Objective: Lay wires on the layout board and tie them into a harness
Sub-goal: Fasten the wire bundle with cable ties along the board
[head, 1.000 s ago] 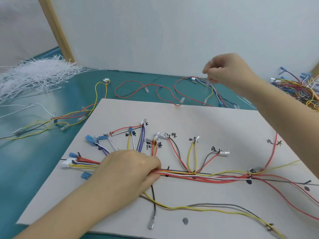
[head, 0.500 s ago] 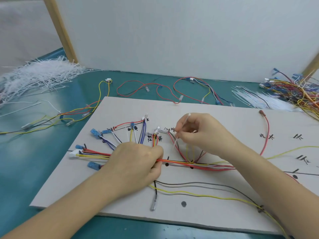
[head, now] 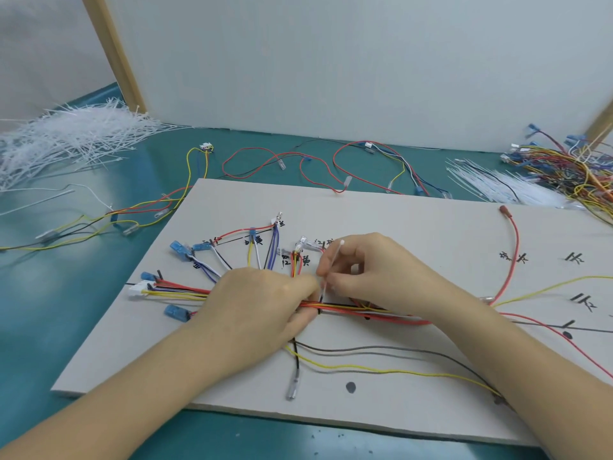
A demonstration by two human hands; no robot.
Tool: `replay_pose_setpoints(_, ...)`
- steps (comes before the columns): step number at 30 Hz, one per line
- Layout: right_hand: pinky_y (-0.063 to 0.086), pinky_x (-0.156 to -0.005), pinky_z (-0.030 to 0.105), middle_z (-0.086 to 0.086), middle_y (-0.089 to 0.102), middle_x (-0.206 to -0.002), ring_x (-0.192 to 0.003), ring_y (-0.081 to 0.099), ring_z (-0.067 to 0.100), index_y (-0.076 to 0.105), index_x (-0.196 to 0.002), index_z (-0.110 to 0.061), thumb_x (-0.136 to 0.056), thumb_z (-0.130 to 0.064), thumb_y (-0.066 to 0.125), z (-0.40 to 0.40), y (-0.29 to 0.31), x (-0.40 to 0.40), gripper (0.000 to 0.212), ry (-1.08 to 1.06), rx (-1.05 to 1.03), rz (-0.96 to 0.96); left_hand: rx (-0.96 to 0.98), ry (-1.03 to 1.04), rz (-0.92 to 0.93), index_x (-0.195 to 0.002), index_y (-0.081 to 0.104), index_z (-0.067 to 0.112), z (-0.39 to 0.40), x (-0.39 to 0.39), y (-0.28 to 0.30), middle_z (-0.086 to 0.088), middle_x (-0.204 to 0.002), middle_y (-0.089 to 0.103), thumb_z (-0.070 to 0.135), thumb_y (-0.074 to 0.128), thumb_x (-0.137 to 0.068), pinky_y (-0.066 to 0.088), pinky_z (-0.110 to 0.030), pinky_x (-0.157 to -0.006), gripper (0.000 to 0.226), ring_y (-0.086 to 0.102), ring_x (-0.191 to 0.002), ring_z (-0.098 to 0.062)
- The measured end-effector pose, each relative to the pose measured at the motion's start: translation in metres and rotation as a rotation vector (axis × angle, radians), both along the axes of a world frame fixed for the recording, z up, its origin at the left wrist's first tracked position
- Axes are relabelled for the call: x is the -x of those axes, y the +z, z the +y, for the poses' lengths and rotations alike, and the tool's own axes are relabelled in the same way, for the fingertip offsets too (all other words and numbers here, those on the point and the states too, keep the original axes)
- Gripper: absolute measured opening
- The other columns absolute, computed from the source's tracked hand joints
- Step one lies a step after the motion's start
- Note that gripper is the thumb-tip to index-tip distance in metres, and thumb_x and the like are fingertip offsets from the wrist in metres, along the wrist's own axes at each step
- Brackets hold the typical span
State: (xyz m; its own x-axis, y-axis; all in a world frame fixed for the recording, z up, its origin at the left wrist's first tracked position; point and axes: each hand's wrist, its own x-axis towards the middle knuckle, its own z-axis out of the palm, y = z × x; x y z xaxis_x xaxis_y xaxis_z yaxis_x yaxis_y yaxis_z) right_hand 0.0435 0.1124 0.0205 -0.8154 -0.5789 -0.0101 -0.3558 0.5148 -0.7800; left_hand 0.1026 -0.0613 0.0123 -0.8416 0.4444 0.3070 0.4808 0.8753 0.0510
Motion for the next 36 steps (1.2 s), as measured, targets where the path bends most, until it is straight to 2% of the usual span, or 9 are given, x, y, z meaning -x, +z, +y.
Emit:
replay_pose_setpoints(2, 0.034, -0.051, 0.010, -0.010, 0.060, -0.060, -0.049, 0.045, 0.001, 0.061, -0.076, -0.026, -0.083, -0.001, 0.053, 0.000, 0.000, 0.000, 0.027, 0.033, 0.012, -0.047, -0.078, -0.054, 0.002, -0.071, 0.058, 0.028, 0.003, -0.002, -0.002, 0.010, -0.044, 0.050, 0.037, 0.060, -0.070, 0.027, -0.019, -0.039, 0.009, 0.051, -0.040, -0.012)
replay_pose_setpoints(5, 0.032, -0.046, 0.010, -0.012, 0.062, -0.062, -0.044, 0.042, 0.001, 0.062, -0.086, -0.014, -0.091, 0.002, 0.044, 0.003, 0.002, 0.001, 0.025, 0.055, 0.084, -0.147, -0.092, -0.159, -0.030, -0.070, 0.060, 0.027, 0.001, -0.001, -0.003, 0.011, -0.055, 0.055, 0.034, 0.046, -0.080, 0.036, -0.018, -0.039, 0.019, 0.053, -0.048, -0.011)
replay_pose_setpoints(10, 0.029, -0.042, 0.011, -0.006, 0.069, -0.069, -0.040, 0.035, 0.005, 0.053, -0.085, -0.016, -0.095, -0.002, 0.043, 0.003, -0.001, 0.002, 0.020, 0.034, 0.105, -0.171, 0.132, -0.312, 0.074, -0.074, 0.067, 0.027, -0.009, 0.003, 0.000, 0.010, -0.073, 0.062, 0.015, 0.053, -0.075, 0.036, -0.019, -0.034, 0.019, 0.051, -0.046, -0.015)
replay_pose_setpoints(13, 0.036, -0.046, 0.014, -0.008, 0.069, -0.069, -0.047, 0.045, 0.007, 0.056, -0.083, -0.017, -0.094, -0.004, 0.049, 0.002, -0.003, 0.003, 0.018, 0.029, 0.074, -0.148, 0.177, -0.363, 0.108, -0.077, 0.070, 0.027, -0.010, 0.004, -0.001, 0.010, -0.078, 0.065, 0.010, 0.056, -0.069, 0.038, -0.020, -0.033, 0.023, 0.052, -0.044, -0.015)
replay_pose_setpoints(16, 0.043, -0.061, 0.015, -0.017, 0.065, -0.067, -0.061, 0.054, 0.002, 0.061, -0.076, -0.025, -0.090, -0.006, 0.058, 0.002, -0.003, 0.002, 0.024, 0.051, 0.049, -0.090, 0.172, -0.370, 0.114, -0.077, 0.070, 0.024, -0.009, 0.005, -0.001, 0.008, -0.077, 0.065, 0.010, 0.063, -0.065, 0.039, -0.021, -0.032, 0.019, 0.052, -0.043, -0.017)
replay_pose_setpoints(19, 0.033, -0.052, 0.007, -0.024, 0.054, -0.052, -0.051, 0.046, -0.002, 0.058, -0.066, -0.036, -0.087, -0.011, 0.062, 0.001, -0.002, 0.000, 0.033, 0.059, -0.058, 0.014, 0.195, -0.355, 0.145, -0.075, 0.069, 0.022, -0.007, 0.005, -0.002, 0.006, -0.075, 0.064, 0.009, 0.067, -0.065, 0.039, -0.022, -0.032, 0.017, 0.049, -0.040, -0.019)
replay_pose_setpoints(24, 0.036, -0.056, 0.009, -0.011, 0.064, -0.068, -0.055, 0.047, -0.002, 0.066, -0.075, -0.028, -0.086, -0.007, 0.062, 0.002, -0.001, -0.001, 0.024, 0.067, -0.023, -0.021, 0.254, -0.338, 0.197, -0.071, 0.063, 0.018, -0.001, 0.003, -0.005, 0.002, -0.070, 0.057, 0.002, 0.077, -0.059, 0.034, -0.023, -0.030, 0.024, 0.044, -0.038, -0.021)
replay_pose_setpoints(33, 0.033, -0.054, 0.007, -0.030, 0.057, -0.057, -0.054, 0.049, -0.004, 0.069, -0.078, -0.016, -0.085, -0.007, 0.065, 0.005, 0.000, 0.002, 0.012, 0.077, -0.020, 0.020, 0.241, -0.356, 0.148, -0.075, 0.067, 0.021, -0.005, 0.003, -0.002, 0.006, -0.076, 0.063, 0.007, 0.063, -0.067, 0.037, -0.023, -0.030, 0.016, 0.050, -0.042, -0.019)
replay_pose_setpoints(36, 0.040, -0.059, 0.016, -0.015, 0.063, -0.070, -0.061, 0.051, 0.003, 0.064, -0.072, -0.027, -0.083, -0.009, 0.068, 0.005, -0.001, 0.002, 0.021, 0.106, -0.049, 0.023, 0.241, -0.358, 0.144, -0.073, 0.067, 0.020, -0.003, 0.004, 0.000, 0.005, -0.074, 0.062, 0.006, 0.064, -0.066, 0.036, -0.023, -0.030, 0.016, 0.049, -0.040, -0.019)
